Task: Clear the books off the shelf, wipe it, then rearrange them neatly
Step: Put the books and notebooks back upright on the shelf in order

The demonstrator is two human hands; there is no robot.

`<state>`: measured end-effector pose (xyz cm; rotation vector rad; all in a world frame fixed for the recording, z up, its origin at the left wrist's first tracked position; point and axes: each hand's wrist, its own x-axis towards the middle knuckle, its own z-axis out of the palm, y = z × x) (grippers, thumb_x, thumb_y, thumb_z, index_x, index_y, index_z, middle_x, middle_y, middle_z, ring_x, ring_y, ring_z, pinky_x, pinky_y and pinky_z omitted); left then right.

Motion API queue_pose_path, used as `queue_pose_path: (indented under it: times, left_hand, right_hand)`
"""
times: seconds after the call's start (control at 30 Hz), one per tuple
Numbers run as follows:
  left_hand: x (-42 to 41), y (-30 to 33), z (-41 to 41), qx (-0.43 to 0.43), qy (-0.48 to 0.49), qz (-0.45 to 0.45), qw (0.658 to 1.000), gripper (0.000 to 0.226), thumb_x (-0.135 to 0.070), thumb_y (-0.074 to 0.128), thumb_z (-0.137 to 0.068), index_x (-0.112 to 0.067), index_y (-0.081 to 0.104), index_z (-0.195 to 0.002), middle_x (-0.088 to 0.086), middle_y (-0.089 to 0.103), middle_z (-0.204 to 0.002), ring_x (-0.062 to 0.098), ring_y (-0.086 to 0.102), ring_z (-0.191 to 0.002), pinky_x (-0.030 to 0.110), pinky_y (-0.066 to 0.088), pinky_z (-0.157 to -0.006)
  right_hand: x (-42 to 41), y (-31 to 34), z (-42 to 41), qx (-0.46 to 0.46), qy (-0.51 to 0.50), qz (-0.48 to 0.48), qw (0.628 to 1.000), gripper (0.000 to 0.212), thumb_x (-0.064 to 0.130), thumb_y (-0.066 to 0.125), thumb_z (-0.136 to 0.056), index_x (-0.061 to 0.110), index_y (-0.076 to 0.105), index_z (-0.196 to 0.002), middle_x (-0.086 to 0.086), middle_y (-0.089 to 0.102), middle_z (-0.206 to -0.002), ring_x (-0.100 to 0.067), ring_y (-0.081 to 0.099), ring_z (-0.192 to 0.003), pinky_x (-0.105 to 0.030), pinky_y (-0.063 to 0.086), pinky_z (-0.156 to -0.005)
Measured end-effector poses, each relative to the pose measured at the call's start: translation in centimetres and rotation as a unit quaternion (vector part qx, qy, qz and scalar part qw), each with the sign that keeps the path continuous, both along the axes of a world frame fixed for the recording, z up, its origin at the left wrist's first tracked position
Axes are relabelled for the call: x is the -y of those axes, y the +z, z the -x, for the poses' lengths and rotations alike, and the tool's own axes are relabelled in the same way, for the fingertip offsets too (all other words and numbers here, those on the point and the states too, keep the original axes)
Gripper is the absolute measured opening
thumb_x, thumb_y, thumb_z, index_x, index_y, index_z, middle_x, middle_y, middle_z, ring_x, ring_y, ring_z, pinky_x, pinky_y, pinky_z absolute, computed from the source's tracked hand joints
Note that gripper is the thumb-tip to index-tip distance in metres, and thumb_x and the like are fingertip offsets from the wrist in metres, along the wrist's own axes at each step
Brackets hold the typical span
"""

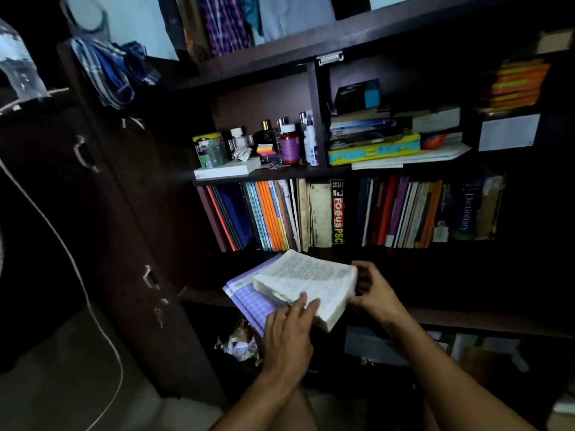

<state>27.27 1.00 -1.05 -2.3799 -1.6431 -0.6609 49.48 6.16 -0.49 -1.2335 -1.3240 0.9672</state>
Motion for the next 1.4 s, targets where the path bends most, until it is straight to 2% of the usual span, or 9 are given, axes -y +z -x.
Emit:
queue_pose_path:
  times: [0.13, 0.23, 0.37, 0.5, 0.63, 0.8, 0.9, 1.07, 1.4]
  left_hand:
    - [-0.2, 1.6, -2.2, 0.033, -0.017, -0.077, 0.996, 0.036, -0.029, 0.074, -0.082, -0.035, 0.066, -0.117, -0.018, 0.069, -0.115, 0.015, 0.065, -0.087, 0.031, 0.053, -0.073]
    - [-1.0, 1.8, -3.3, 0.006, -0.03, -0.061, 0.998, 0.047, -0.035, 0.074, -0.076, -0.035, 0.062, -0.122, -0.017, 0.062, -0.121, 0.017, 0.059, -0.096, 0.031, 0.055, -0.067]
    - [-1.6, 0.2, -3.2, -0.084, -0.028, -0.072, 0.993, 0.07, -0.043, 0.076, -0.064, -0.033, 0.054, -0.129, -0.008, 0.055, -0.13, 0.022, 0.052, -0.109, 0.04, 0.049, -0.09]
    - [-3.8, 1.2, -3.6, -0.05, -0.042, -0.157, 0.985, 0.039, -0.042, 0.063, -0.084, -0.031, 0.057, -0.12, -0.009, 0.059, -0.114, 0.024, 0.054, -0.102, 0.039, 0.05, -0.08]
    - [-7.4, 5.8, -3.3, 0.062, -0.015, -0.182, 0.981, 0.041, -0.04, 0.067, -0.09, -0.025, 0.057, -0.128, -0.004, 0.064, -0.115, 0.023, 0.052, -0.104, 0.037, 0.051, -0.076]
    - [-11.2, 11.5, -3.9, 0.274, 0.038, -0.219, 0.936, 0.037, -0.049, 0.066, -0.093, -0.015, 0.059, -0.108, -0.002, 0.062, -0.095, 0.021, 0.054, -0.089, 0.029, 0.034, -0.065]
    - [-11.3, 10.9, -6.1, 0.404, 0.005, -0.182, 0.896, 0.042, -0.061, 0.061, -0.09, -0.021, 0.052, -0.1, -0.005, 0.061, -0.092, 0.02, 0.059, -0.083, 0.034, 0.045, -0.064]
    - [-10.7, 6.0, -9.6, 0.379, -0.023, -0.098, 0.92, 0.044, -0.068, 0.059, -0.087, -0.03, 0.05, -0.109, -0.011, 0.065, -0.106, 0.011, 0.062, -0.094, 0.028, 0.049, -0.068]
    - [-13.8, 4.0, -5.0, 0.338, -0.191, 0.085, 0.918, 0.043, -0.062, 0.051, -0.097, -0.056, 0.043, -0.139, -0.029, 0.052, -0.138, -0.015, 0.048, -0.125, 0.02, 0.046, -0.102]
  right_hand:
    - [0.1, 0.0, -0.7, -0.153, -0.025, 0.009, 0.988, 0.065, -0.024, 0.065, -0.077, 0.014, 0.057, -0.129, -0.008, 0.065, -0.128, -0.017, 0.068, -0.111, -0.025, 0.058, -0.078]
    - [-0.2, 0.3, -0.8, -0.186, -0.048, 0.008, 0.981, 0.056, -0.021, 0.059, -0.085, 0.013, 0.057, -0.13, -0.008, 0.065, -0.129, -0.01, 0.068, -0.108, -0.026, 0.055, -0.084]
    - [-0.2, 0.1, -0.5, -0.217, -0.051, 0.019, 0.975, 0.042, -0.005, 0.065, -0.093, 0.017, 0.06, -0.127, -0.004, 0.067, -0.127, -0.016, 0.069, -0.108, -0.038, 0.057, -0.091]
    - [-1.6, 0.3, -0.4, -0.3, -0.091, 0.057, 0.948, 0.033, -0.006, 0.053, -0.098, 0.012, 0.058, -0.125, -0.009, 0.067, -0.124, -0.02, 0.067, -0.104, -0.039, 0.057, -0.075]
    - [-2.4, 0.6, -0.6, -0.37, -0.098, 0.089, 0.92, 0.028, 0.01, 0.048, -0.106, 0.016, 0.047, -0.133, -0.004, 0.058, -0.118, -0.025, 0.057, -0.115, -0.052, 0.055, -0.09]
    - [-2.5, 0.2, 0.2, -0.223, -0.101, 0.04, 0.969, 0.034, 0.017, 0.066, -0.097, 0.018, 0.048, -0.125, -0.016, 0.054, -0.124, -0.023, 0.062, -0.104, -0.044, 0.061, -0.078]
    - [-3.5, -0.1, 0.4, -0.122, -0.103, -0.005, 0.987, 0.06, 0.028, 0.08, -0.085, 0.03, 0.043, -0.132, -0.01, 0.055, -0.122, -0.018, 0.064, -0.105, -0.047, 0.061, -0.086]
    - [-4.5, -0.1, 1.0, 0.102, -0.069, -0.052, 0.991, 0.112, 0.055, 0.08, -0.061, 0.038, 0.022, -0.155, 0.007, 0.041, -0.147, -0.011, 0.05, -0.129, -0.036, 0.047, -0.108]
    - [-6.5, 1.2, 1.5, 0.127, -0.08, -0.095, 0.984, 0.091, 0.065, 0.077, -0.067, 0.05, 0.031, -0.144, 0.015, 0.056, -0.135, -0.004, 0.06, -0.115, -0.033, 0.056, -0.093]
